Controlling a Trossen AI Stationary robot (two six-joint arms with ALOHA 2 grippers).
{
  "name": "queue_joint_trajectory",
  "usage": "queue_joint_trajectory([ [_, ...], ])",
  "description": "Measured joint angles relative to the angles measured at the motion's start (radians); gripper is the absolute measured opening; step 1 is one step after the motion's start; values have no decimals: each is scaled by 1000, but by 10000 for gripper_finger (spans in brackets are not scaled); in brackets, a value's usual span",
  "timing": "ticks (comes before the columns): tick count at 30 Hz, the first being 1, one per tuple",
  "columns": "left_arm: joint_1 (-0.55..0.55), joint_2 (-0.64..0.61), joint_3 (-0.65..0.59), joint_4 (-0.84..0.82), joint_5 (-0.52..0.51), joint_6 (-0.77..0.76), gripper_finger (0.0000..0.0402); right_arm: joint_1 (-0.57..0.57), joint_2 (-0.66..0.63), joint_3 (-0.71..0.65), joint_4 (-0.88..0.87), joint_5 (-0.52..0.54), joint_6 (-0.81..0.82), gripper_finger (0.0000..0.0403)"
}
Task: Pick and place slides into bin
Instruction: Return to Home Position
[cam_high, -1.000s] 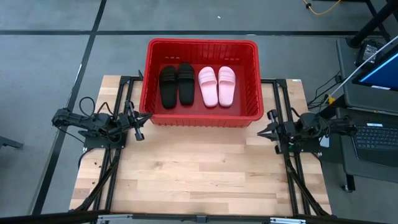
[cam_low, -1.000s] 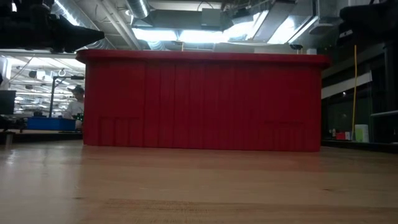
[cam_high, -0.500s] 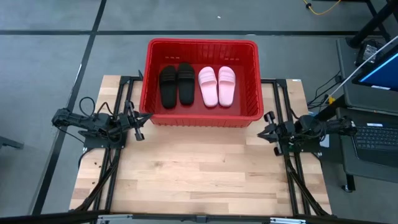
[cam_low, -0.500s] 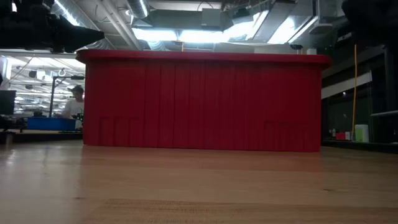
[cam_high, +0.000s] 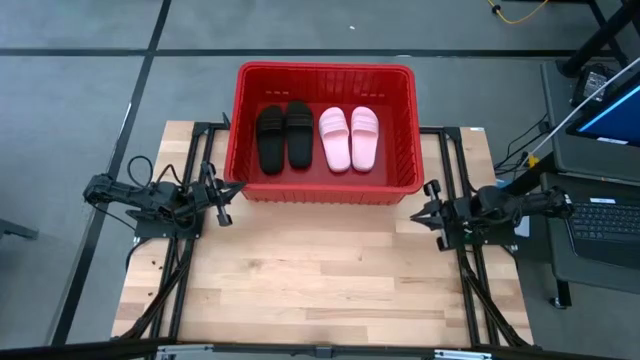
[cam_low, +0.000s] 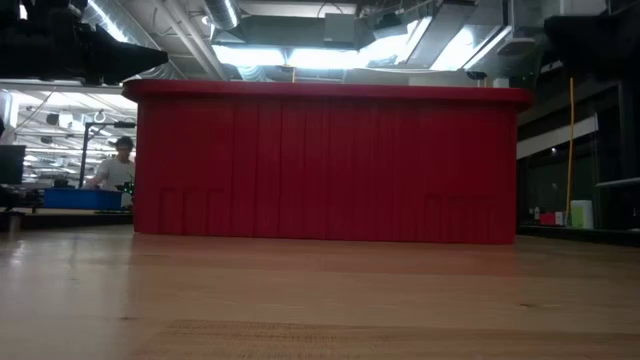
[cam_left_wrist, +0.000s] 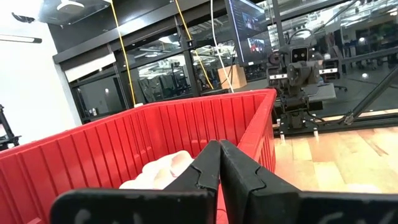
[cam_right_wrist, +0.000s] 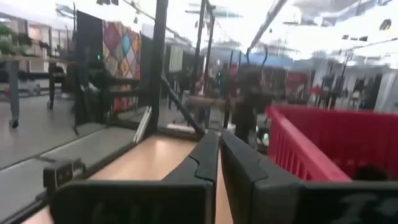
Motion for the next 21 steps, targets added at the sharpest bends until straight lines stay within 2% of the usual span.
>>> queue_joint_trajectory([
  [9, 0, 0, 0, 0, 0, 0, 8, -21, 4, 0, -62, 2, 80, 22],
  [17, 0, 0, 0, 0, 0, 0, 4, -21, 4, 0, -7, 4, 1, 22],
  [21, 0, 0, 0, 0, 0, 0, 7, -21, 4, 0, -16, 4, 25, 22],
])
